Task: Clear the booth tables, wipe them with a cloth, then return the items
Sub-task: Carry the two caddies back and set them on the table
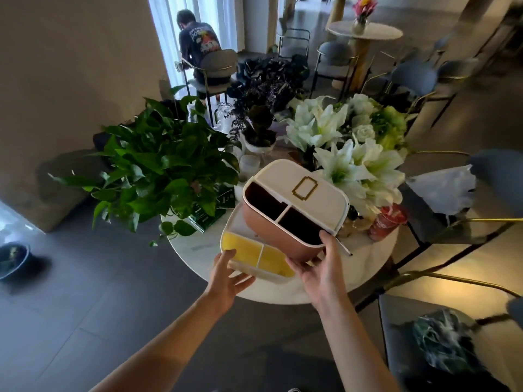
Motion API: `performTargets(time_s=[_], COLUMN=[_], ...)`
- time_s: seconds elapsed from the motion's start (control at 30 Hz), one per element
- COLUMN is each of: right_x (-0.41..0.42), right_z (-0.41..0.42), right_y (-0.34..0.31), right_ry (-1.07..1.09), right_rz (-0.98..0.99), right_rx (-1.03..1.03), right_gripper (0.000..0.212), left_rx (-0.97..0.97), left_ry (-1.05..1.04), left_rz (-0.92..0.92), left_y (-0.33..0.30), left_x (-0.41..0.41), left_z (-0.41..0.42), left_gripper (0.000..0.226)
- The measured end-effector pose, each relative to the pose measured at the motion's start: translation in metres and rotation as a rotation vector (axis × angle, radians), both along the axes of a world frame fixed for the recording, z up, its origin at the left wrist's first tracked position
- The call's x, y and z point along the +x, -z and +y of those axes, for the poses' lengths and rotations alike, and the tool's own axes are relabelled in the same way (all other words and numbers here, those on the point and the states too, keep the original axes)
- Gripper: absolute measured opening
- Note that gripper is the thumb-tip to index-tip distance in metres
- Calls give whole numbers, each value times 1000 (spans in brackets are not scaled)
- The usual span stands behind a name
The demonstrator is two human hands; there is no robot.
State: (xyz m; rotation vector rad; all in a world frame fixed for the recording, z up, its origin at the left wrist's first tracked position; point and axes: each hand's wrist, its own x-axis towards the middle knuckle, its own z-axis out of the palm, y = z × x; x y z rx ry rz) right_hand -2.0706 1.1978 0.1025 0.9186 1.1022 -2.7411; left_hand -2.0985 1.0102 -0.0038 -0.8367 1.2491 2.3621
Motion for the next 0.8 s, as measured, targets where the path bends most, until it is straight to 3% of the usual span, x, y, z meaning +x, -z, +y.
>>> performTargets(time_s=[0.13,0.23,0.57,0.67,0.8], right_x=[33,62,210,262,336], right_z=[-7,-16,-47,-39,-19], right_y=[-17,-24,-21,-23,-27], right_ry=[70,142,518,638,813], right_rz=[24,56,84,68,88], right_rx=[-16,-25,-32,-3,34], right_gripper=[23,25,73,51,39], left_rx=[-2,-25,-84,-113,-86], left_ry=[82,142,526,641,810], left_rz=[26,64,173,95,95], left_y=[-15,-27,-50,-52,-64], left_x=[15,26,104,138,192], left_z=[-8,-13,-13,10,56], left_gripper=[54,52,21,39,40])
